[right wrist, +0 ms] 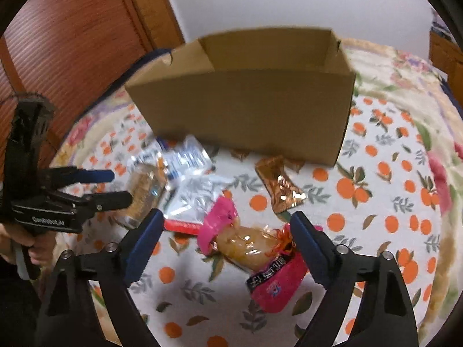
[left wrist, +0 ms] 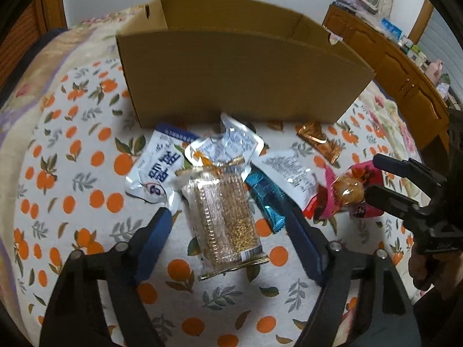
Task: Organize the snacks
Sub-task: 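Grasp the clear seed bag with the left tool while the right tool grasps the pink egg packet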
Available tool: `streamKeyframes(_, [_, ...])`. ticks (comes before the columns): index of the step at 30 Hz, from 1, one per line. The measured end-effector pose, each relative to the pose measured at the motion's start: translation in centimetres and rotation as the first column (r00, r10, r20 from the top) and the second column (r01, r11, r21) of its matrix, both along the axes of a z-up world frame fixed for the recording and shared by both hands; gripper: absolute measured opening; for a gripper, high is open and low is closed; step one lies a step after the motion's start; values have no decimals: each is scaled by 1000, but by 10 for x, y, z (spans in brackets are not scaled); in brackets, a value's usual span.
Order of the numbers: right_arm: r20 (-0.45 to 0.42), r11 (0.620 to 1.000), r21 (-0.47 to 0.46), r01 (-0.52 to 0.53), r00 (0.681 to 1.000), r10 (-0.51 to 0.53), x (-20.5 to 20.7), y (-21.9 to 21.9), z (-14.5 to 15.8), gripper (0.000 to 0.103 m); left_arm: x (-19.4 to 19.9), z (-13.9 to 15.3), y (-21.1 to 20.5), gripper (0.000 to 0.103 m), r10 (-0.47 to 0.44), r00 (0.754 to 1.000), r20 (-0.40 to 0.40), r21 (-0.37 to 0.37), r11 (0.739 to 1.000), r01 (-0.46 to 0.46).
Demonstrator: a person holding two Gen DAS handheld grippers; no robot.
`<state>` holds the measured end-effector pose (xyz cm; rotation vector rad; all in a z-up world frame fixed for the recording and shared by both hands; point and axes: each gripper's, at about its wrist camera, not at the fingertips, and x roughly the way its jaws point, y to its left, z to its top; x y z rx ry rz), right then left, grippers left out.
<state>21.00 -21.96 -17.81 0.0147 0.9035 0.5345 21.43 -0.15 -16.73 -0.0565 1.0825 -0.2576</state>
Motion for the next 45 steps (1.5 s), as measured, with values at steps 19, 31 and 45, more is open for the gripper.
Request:
streamKeyframes(19, [-68,985,-151,-84,995,74,8,10,-28,76,8,-26,-9,63,-33,997,-74,29,999,35])
streamKeyframes(31, [-102,980,-141,-142,986,128,6,3,-31,78,12,-34,-11,53,-39,996,-76,56,997,44])
streamKeyframes(45, [-61,978,-202,-44,998,32,21,-2,-36,40,11,-33,-21,45,-84,991,-105,54,994,90])
